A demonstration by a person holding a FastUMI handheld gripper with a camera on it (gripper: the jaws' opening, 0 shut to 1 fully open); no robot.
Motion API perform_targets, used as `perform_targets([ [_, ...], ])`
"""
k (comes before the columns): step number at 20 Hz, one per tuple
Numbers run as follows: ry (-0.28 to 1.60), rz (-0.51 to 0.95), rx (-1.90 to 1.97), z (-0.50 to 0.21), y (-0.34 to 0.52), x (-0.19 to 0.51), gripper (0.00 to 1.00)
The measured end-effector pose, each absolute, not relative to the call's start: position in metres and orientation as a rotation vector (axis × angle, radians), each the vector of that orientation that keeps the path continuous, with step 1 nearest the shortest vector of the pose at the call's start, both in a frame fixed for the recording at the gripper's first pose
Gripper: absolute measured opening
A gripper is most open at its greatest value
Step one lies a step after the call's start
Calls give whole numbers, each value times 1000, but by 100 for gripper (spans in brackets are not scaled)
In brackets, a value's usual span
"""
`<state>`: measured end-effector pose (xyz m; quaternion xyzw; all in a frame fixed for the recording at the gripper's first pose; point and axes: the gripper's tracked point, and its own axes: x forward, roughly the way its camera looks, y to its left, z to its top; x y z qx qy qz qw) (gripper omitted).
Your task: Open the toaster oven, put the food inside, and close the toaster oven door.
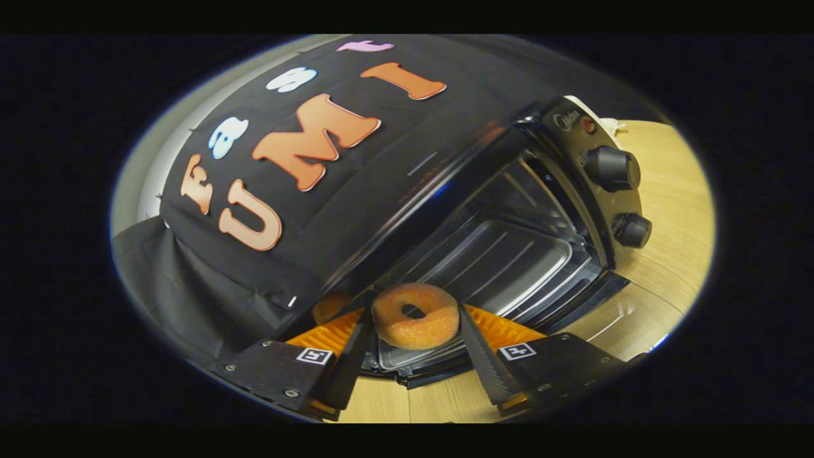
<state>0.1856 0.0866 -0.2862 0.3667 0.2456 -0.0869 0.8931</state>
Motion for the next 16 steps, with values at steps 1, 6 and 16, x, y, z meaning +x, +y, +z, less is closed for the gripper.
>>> perform_targets([
  [1,504,-168,723,-284,87,184,85],
  [6,534,-96,589,-277,94,158,96],
  [16,645,39,340,-261,111,30,98],
])
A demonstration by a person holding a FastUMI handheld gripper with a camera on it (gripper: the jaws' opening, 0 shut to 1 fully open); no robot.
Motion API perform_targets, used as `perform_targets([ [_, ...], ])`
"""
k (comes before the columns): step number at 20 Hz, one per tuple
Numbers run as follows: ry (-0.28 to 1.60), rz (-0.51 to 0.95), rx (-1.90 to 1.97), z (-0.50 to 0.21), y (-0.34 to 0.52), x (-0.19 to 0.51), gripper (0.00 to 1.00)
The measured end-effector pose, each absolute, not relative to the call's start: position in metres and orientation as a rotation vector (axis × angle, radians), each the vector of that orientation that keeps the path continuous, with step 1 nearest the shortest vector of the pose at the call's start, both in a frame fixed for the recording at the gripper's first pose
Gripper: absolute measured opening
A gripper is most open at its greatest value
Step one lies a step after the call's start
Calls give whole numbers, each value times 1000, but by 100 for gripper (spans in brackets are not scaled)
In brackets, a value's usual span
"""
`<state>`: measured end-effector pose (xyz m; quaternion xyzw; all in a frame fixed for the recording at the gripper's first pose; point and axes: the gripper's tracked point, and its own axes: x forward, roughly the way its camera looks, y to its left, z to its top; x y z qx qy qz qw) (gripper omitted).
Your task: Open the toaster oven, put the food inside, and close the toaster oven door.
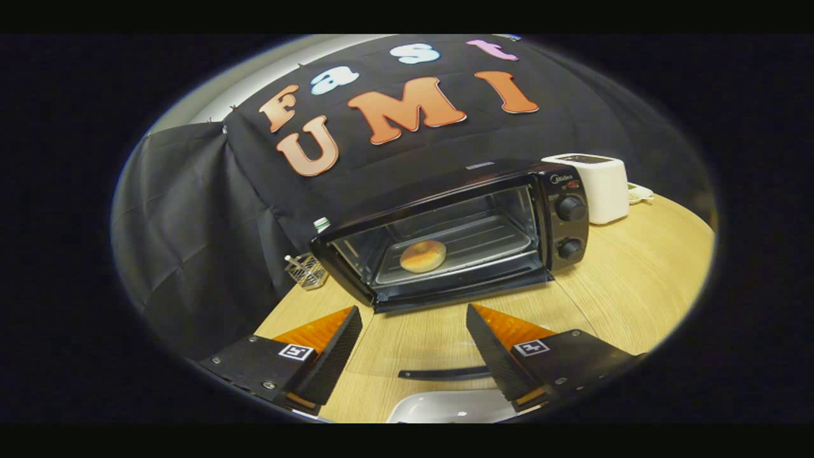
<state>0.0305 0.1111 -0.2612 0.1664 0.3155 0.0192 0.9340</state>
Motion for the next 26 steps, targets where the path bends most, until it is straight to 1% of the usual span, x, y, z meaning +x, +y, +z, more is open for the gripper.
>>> perform_targets([
  [3,689,50,306,-270,118,-1,99],
  [6,746,92,269,-282,130,-26,99],
  [11,813,19,171,-303,112,-55,99],
  [17,865,-59,157,-324,93,-55,99],
  [26,896,-71,131,-330,87,-45,99],
])
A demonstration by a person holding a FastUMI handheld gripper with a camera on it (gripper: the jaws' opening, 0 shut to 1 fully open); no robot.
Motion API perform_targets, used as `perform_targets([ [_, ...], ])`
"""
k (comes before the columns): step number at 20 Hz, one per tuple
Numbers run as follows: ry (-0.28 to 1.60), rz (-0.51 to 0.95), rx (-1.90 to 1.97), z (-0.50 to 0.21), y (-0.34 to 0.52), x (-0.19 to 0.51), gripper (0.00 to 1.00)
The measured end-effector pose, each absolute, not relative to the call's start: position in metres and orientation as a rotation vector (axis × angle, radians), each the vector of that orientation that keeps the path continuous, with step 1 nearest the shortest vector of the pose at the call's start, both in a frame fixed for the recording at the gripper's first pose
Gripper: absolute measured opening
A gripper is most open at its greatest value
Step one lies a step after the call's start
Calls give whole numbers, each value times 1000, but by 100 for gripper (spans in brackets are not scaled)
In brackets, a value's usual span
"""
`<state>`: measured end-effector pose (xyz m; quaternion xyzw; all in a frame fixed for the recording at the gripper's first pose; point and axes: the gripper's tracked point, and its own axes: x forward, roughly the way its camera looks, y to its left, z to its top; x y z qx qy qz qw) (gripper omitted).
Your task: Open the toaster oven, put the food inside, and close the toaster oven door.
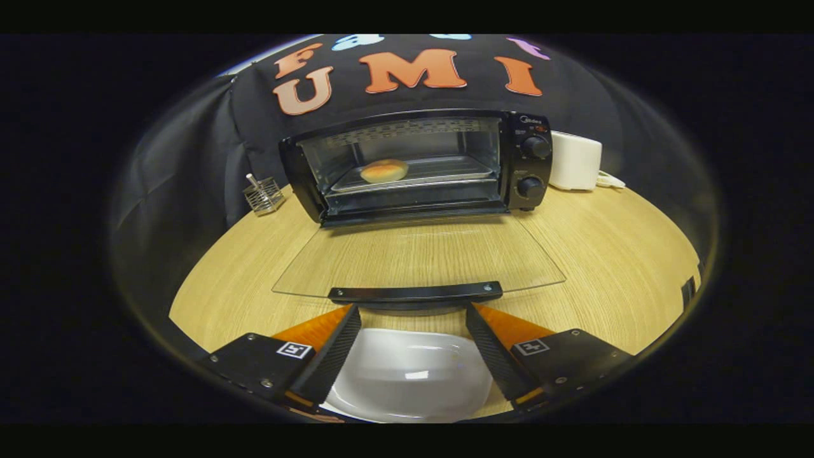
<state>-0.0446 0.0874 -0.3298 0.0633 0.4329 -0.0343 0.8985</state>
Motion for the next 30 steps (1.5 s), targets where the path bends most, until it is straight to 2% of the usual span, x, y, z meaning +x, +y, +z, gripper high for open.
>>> perform_targets([
  [12,807,-68,203,-295,92,-27,98],
  [18,556,-40,103,-235,90,14,98],
  [30,506,-40,146,-227,75,87,98],
])
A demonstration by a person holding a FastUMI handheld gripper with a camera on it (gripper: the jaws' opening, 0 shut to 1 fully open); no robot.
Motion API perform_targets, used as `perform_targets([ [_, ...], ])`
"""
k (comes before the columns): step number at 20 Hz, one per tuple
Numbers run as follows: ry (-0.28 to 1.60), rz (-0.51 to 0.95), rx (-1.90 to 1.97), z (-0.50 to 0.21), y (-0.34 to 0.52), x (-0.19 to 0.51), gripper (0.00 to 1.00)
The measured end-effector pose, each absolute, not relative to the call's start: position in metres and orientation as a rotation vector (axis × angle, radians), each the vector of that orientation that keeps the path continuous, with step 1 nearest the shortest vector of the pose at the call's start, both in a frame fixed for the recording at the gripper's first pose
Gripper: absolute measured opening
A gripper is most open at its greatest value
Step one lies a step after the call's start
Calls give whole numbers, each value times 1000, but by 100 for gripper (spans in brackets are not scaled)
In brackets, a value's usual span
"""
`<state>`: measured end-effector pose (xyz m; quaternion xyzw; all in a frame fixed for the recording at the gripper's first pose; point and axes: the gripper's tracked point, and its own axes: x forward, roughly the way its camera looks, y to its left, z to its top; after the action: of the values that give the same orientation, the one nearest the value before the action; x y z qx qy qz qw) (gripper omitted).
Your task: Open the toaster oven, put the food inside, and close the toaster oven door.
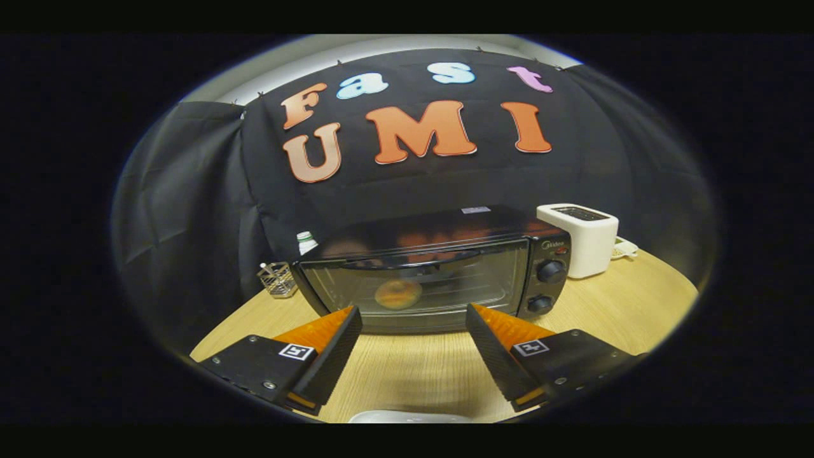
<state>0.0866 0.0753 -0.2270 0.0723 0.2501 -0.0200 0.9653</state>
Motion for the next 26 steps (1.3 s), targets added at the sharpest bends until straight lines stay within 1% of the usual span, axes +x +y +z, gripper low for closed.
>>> perform_targets([
  [4,441,-39,97,-213,74,77,98],
  [15,160,-42,47,-111,32,12,98],
  [20,99,-60,-28,-84,12,-16,98],
  [26,114,-84,-75,-85,-20,-49,98],
])
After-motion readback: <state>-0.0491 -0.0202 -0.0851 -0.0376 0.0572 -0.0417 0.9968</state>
